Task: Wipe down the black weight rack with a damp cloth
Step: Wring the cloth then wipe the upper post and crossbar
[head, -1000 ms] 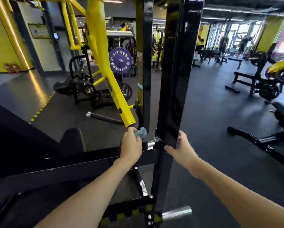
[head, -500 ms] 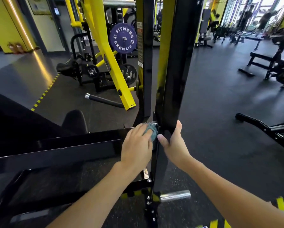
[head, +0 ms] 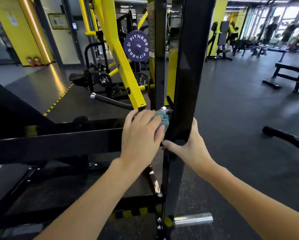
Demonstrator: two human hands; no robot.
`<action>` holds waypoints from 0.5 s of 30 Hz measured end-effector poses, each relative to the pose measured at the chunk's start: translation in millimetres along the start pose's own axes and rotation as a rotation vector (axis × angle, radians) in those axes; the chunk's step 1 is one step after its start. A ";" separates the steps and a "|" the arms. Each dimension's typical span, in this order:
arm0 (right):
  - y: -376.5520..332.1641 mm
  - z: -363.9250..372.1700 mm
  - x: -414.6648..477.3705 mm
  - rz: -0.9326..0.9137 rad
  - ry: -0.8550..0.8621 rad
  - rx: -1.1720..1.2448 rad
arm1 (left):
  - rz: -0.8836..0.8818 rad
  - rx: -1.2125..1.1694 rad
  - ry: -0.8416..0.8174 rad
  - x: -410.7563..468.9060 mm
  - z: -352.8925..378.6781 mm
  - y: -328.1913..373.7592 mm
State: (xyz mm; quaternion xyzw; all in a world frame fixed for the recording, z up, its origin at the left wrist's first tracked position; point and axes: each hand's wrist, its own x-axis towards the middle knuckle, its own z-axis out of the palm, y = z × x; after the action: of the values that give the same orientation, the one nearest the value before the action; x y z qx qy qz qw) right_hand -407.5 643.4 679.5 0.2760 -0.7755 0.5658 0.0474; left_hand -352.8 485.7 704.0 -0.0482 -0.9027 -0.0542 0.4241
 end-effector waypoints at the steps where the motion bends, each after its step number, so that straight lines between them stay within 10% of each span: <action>1: 8.4 4.9 -0.4 -0.070 0.049 0.008 | 0.052 -0.008 0.060 -2.1 3.9 -2.1; 8: 78.7 28.7 -5.1 -0.479 0.131 0.109 | 0.308 0.040 0.400 -58.3 50.6 -17.6; 15: 144.5 60.7 -30.5 -0.586 0.215 0.036 | -0.465 -0.559 0.553 -117.3 122.0 -1.7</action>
State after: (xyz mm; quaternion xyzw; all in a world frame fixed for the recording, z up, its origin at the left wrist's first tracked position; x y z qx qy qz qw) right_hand -436.8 629.9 523.1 0.4271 -0.6434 0.5676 0.2855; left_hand -371.3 496.1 536.2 0.0596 -0.6929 -0.4006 0.5965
